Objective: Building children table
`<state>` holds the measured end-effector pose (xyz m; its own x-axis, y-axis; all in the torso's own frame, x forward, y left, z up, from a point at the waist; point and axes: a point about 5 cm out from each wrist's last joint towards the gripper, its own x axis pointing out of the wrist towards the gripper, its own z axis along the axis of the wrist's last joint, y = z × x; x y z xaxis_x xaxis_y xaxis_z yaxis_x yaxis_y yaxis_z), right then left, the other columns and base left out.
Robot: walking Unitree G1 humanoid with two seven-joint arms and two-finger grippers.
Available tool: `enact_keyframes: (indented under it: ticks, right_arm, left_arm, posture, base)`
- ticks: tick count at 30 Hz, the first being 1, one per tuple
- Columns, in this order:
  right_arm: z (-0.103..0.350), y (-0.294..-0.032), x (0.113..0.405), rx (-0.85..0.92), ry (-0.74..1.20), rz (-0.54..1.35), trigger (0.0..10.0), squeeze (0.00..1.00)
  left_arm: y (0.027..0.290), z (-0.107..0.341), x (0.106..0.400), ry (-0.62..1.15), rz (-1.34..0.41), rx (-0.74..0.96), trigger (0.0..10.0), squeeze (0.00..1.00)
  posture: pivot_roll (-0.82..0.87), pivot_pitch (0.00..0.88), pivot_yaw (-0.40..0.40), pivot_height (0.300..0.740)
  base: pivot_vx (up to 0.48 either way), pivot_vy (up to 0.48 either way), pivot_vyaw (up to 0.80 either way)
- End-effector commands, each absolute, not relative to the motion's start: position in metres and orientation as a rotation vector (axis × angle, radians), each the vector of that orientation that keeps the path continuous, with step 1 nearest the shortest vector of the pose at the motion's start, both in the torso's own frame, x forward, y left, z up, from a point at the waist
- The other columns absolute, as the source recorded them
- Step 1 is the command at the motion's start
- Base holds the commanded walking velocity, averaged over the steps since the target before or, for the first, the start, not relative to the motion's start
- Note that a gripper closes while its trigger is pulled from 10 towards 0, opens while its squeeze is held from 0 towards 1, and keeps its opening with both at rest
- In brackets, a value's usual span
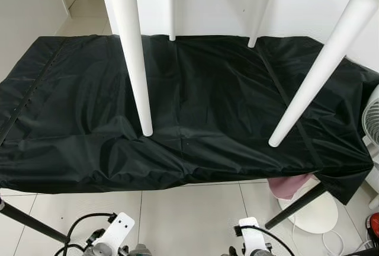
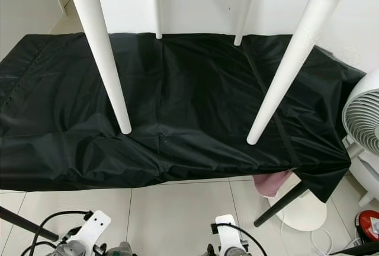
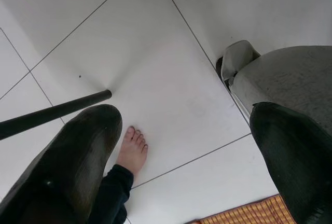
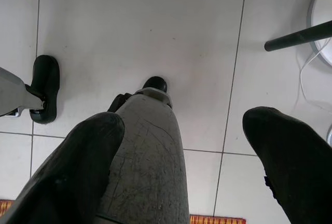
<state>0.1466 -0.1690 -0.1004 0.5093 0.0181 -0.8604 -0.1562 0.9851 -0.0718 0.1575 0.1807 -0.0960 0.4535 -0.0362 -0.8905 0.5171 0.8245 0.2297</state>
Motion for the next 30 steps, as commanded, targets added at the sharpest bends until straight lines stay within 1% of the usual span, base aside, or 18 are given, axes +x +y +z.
enact_keyframes:
  ticks: [1, 9, 30]
  right_arm:
    - [-0.105, -0.1716, 0.1344, -0.151, 1.084, 0.109, 10.0, 0.0]
    - [-0.1066, -0.1735, 0.1296, -0.168, 1.105, 0.117, 10.0, 0.0]
    - [-0.1061, -0.1789, 0.1303, -0.151, 1.115, 0.101, 10.0, 0.0]
  left_arm:
    - [0.169, -0.1051, 0.137, 1.124, -0.406, 0.496, 10.0, 0.0]
    - [0.1633, -0.1068, 0.134, 1.139, -0.4, 0.484, 10.0, 0.0]
    - [0.1661, -0.1072, 0.1325, 1.158, -0.354, 0.421, 10.0, 0.0]
  posture:
    - [0.17, 0.0, -0.059, 0.74]
    - [0.17, 0.0, -0.066, 0.74]
    - [0.18, 0.0, -0.08, 0.74]
  base:
    - [0.0, 0.0, 0.0]
    - [0.0, 0.0, 0.0]
    - [0.0, 0.0, 0.0]
